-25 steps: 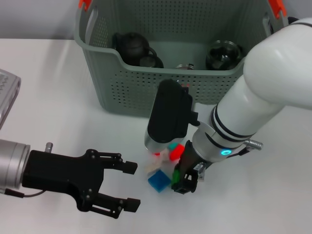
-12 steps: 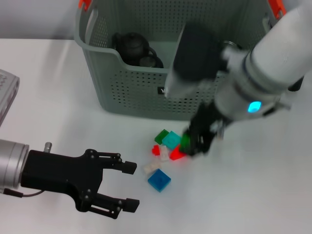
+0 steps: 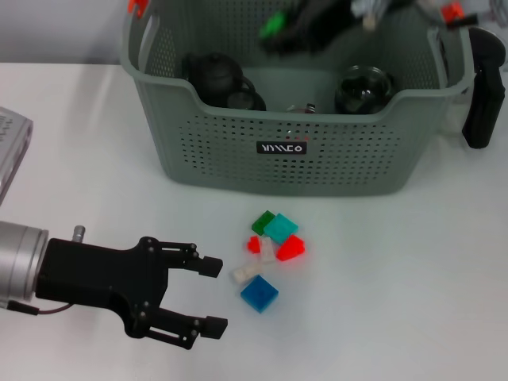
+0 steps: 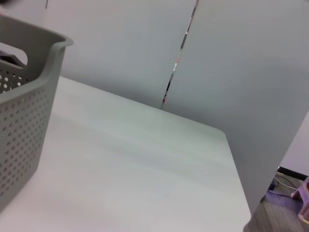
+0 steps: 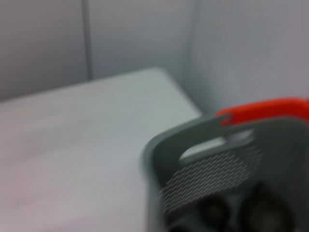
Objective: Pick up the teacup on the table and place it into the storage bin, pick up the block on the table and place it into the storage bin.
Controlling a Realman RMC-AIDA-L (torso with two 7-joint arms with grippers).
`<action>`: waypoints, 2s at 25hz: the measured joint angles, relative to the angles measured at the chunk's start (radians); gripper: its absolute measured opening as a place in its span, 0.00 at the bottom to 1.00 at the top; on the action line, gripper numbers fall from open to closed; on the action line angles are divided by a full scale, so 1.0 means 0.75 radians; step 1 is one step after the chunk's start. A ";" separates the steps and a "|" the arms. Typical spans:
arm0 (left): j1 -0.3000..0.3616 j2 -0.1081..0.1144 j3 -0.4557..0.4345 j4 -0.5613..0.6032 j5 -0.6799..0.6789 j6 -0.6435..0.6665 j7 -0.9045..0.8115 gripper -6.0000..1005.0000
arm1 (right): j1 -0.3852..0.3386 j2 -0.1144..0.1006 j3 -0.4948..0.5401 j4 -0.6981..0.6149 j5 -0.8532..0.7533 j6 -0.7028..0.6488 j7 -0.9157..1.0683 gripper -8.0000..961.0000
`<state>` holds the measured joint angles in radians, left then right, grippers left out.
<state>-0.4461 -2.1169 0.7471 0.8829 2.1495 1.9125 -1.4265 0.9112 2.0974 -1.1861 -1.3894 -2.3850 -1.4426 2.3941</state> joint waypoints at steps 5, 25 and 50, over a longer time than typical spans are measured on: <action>0.000 0.000 -0.005 0.001 0.001 0.000 0.000 0.84 | 0.002 -0.002 0.008 0.110 -0.040 0.231 0.018 0.45; -0.003 0.002 -0.017 -0.001 -0.004 -0.005 0.000 0.84 | -0.023 -0.003 0.037 0.228 -0.041 0.491 0.053 0.74; -0.007 0.004 -0.016 -0.002 -0.005 -0.008 0.001 0.84 | -0.411 -0.007 0.082 0.009 0.619 0.100 -0.401 0.97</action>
<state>-0.4513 -2.1141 0.7347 0.8813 2.1456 1.9064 -1.4256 0.6027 2.0924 -1.1243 -1.3829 -1.9210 -1.3679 2.0936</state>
